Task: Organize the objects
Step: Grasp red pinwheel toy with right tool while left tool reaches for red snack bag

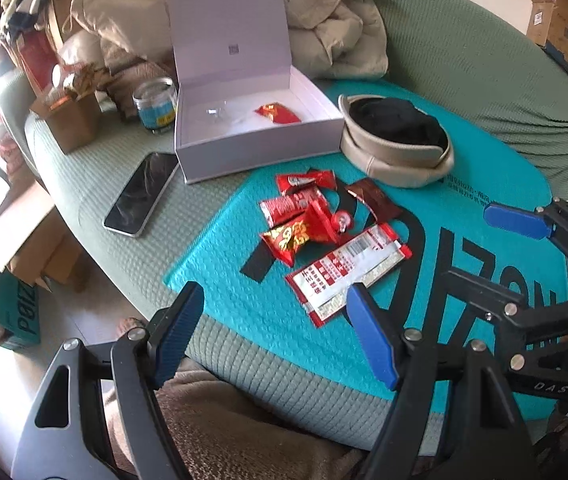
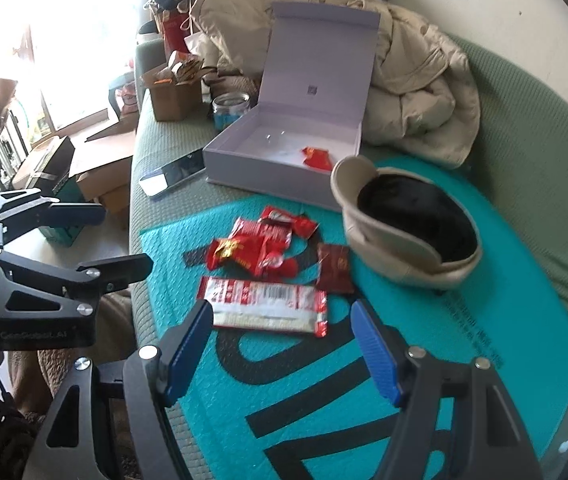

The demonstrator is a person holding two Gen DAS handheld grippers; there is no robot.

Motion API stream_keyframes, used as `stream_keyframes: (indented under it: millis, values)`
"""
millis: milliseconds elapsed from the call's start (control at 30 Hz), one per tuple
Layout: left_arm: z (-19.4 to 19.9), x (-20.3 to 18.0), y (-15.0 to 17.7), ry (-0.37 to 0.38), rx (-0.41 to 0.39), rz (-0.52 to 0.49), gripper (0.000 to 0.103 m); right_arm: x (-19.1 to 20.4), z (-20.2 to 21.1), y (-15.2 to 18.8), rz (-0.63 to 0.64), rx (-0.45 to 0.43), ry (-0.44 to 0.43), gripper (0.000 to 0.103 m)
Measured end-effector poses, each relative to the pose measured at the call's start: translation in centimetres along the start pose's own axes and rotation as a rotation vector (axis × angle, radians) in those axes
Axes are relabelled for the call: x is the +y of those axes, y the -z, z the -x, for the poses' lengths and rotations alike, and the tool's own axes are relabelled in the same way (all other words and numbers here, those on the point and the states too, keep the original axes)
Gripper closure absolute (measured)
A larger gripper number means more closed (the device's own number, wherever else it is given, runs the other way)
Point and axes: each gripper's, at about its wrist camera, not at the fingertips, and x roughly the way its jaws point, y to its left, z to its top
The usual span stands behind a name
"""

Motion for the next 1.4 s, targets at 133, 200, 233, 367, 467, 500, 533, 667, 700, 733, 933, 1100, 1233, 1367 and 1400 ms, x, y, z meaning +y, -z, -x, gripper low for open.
stream_keyframes:
  millis: [133, 200, 233, 367, 467, 500, 533, 667, 700, 733, 933, 1100, 1233, 1367, 1400]
  values:
    - [-1.2, 0.4, 0.2, 0.003, 0.016, 0.004, 0.03, 0.0, -1.4, 0.6, -0.013, 0.017, -0.027, 0.031]
    - [-2.0, 0.6, 0.1, 0.017, 0.024, -0.001, 0.03, -0.1, -2.4, 0.7, -0.022, 0.026, -0.042, 0.031]
    - [-2.6, 0.7, 0.0, 0.029, 0.033, -0.007, 0.03, -0.2, -2.8, 0.7, -0.028, 0.027, -0.049, 0.031]
    - [-4.8, 0.9, -0.4, 0.062, 0.059, -0.034, 0.03, -0.6, -4.8, 0.8, -0.05, 0.044, -0.061, 0.031]
    - [-6.7, 1.1, -0.9, 0.09, 0.08, -0.055, 0.03, -0.9, -6.3, 0.6, -0.055, 0.037, -0.043, 0.031]
    - [-7.2, 1.2, -1.1, 0.097, 0.086, -0.059, 0.03, -0.9, -6.8, 0.5, -0.058, 0.038, -0.04, 0.031]
    - [-7.7, 1.3, -1.2, 0.104, 0.095, -0.062, 0.03, -1.1, -7.3, 0.3, -0.062, 0.039, -0.042, 0.031]
    - [-9.7, 1.5, -2.0, 0.132, 0.122, -0.089, 0.03, -1.3, -9.1, -0.3, -0.068, 0.039, -0.05, 0.036]
    - [-10.1, 1.6, -2.1, 0.141, 0.128, -0.098, 0.03, -1.3, -9.6, -0.5, -0.071, 0.037, -0.052, 0.038]
    - [-10.5, 1.6, -2.3, 0.146, 0.133, -0.107, 0.03, -1.4, -9.9, -0.7, -0.076, 0.037, -0.056, 0.04]
    - [-12.7, 2.2, -3.6, 0.188, 0.155, -0.154, 0.03, -1.6, -11.9, -1.7, -0.096, 0.041, -0.086, 0.051]
    - [-14.2, 2.8, -4.3, 0.204, 0.172, -0.181, 0.03, -1.8, -13.6, -2.4, -0.114, 0.067, -0.12, 0.051]
    - [-14.5, 2.8, -4.6, 0.226, 0.159, -0.215, 0.03, -2.0, -15.1, -2.4, -0.137, 0.093, -0.12, 0.056]
    - [-14.1, 2.0, -4.7, 0.273, 0.147, -0.263, 0.03, -1.9, -16.2, -2.4, -0.149, 0.115, -0.133, 0.062]
    - [-14.1, 1.9, -4.8, 0.275, 0.143, -0.27, 0.03, -2.0, -16.2, -2.4, -0.159, 0.112, -0.139, 0.063]
